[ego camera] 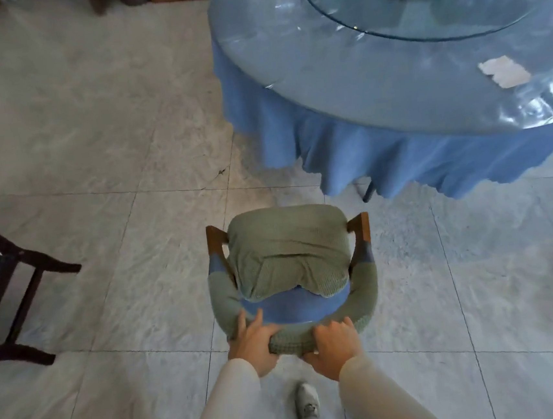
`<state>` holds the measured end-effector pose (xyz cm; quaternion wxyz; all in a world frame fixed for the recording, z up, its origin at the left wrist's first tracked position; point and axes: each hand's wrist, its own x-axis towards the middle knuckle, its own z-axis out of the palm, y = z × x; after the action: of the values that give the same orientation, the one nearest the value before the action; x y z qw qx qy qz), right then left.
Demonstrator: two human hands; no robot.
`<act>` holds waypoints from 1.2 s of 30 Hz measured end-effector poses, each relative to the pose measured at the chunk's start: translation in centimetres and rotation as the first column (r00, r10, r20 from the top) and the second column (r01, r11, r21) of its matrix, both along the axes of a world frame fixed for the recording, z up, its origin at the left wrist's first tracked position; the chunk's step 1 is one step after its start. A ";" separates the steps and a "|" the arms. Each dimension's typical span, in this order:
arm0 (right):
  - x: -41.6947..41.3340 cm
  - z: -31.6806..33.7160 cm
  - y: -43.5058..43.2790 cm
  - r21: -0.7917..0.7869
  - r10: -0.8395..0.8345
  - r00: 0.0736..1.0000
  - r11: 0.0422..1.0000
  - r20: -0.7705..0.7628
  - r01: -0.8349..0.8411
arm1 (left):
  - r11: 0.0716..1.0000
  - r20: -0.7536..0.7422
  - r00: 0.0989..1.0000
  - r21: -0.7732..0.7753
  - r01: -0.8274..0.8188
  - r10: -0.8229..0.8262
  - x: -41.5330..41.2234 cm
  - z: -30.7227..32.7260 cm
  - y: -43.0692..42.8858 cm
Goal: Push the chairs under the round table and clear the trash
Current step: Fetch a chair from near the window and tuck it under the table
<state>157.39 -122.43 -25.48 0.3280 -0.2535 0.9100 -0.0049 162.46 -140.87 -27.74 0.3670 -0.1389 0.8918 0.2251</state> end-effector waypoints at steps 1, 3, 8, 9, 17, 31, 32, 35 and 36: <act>1.3 -0.1 -0.2 -0.017 -0.032 0.999 0.999 0.002 0.032 | 1.000 -0.007 1.000 -0.009 0.025 -0.025 0.6 0.0 -0.6; 3.5 -0.3 -0.7 -0.052 -0.093 0.996 0.994 0.008 0.094 | 0.997 -0.028 0.997 -0.021 0.078 -0.078 1.6 0.2 -1.6; 5.7 -1.0 -1.8 -0.074 -0.225 0.974 0.972 -0.023 0.223 | 0.989 -0.106 0.985 -0.072 0.128 -0.135 2.3 0.1 -2.4; 5.6 -1.3 -1.9 -0.069 -0.243 0.970 0.968 -0.029 0.241 | 0.989 -0.131 0.983 -0.089 0.118 -0.129 2.4 -0.2 -2.4; 5.0 -4.8 -2.7 -0.018 -0.285 0.931 0.957 -0.228 0.289 | 0.986 -0.288 0.951 -0.149 0.073 -0.114 2.6 -3.5 -2.8; 0.5 -5.9 -4.7 -0.038 -0.285 0.914 0.957 -0.290 0.286 | 0.987 -0.502 0.849 -0.102 0.127 -0.161 -2.2 -6.3 -6.4; 0.0 -5.8 -4.9 -0.042 -0.287 0.912 0.957 -0.293 0.287 | 0.986 -0.511 0.843 -0.102 0.132 -0.166 -2.8 -6.3 -6.7; -2.1 -5.9 -6.1 -0.070 -0.287 0.905 0.958 -0.314 0.279 | 0.987 -0.510 0.846 -0.092 0.128 -0.158 -5.3 -6.5 -8.1; -2.8 -5.9 -6.6 -0.084 -0.287 0.901 0.958 -0.324 0.275 | 0.988 -0.503 0.850 -0.087 0.128 -0.155 -6.2 -6.5 -8.6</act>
<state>154.59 -128.98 -31.43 0.1608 -0.1228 0.9790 -0.0255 156.22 -149.47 -34.27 0.1308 -0.0178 0.9701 0.2036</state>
